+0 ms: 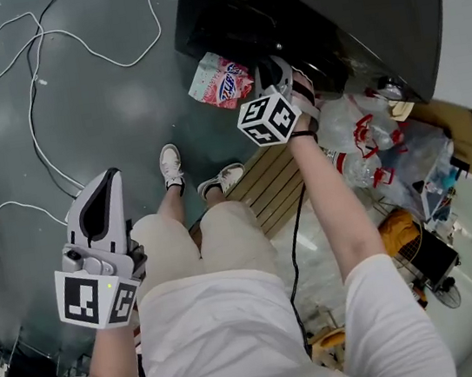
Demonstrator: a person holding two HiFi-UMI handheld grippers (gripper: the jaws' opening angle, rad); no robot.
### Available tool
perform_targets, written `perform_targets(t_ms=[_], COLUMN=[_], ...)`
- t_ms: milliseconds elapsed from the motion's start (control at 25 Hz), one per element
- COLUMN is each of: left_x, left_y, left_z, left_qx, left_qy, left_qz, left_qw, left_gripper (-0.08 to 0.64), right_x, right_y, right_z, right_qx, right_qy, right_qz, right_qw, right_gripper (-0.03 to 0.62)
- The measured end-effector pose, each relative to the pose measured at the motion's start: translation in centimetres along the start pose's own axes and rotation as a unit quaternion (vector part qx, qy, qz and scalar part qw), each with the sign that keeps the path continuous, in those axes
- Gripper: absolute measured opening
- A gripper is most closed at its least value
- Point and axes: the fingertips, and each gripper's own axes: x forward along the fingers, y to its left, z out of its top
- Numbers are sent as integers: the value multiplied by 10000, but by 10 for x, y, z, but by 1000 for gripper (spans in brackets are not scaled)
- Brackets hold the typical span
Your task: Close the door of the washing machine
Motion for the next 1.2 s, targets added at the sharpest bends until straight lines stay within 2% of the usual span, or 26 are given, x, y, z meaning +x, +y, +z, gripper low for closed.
perform_targets(t_ms=[240, 360, 480, 640, 840, 960, 1080, 1200], left_x=[0, -3, -3, 2, 7, 19, 28, 25], left_y=[-6, -13, -29, -61, -113, -148, -175, -202], left_z=[9, 13, 23, 47, 75, 97, 117, 136], left_qx=[75, 158, 261, 460, 697, 909, 1113, 1280], left_qy=[-49, -70, -114, -223, -290, -420, -552, -705], left_qz=[-77, -169, -361, -702, -1064, -1347, -1543, -1625], left_qw=[9999, 9997, 9989, 9962, 9915, 9858, 9802, 9758], left_gripper=[5, 5, 4, 5, 4, 4, 5, 4], right_x=[2, -7, -33, -78, -141, -173, -204, -241], right_y=[-2, -3, -12, -36, -66, -96, -118, -136], right_z=[-3, 4, 15, 9, -13, -29, -46, -65], right_qx=[38, 163, 333, 733, 915, 1244, 1698, 2282], right_qy=[293, 337, 89, -104, -225, -318, -392, -492], right_qz=[299, 438, 339, 153, 35, -210, -441, -657], right_qw=[9991, 9983, 9988, 9971, 9955, 9915, 9837, 9702], right_gripper=[133, 188, 189, 186, 129, 105, 65, -2])
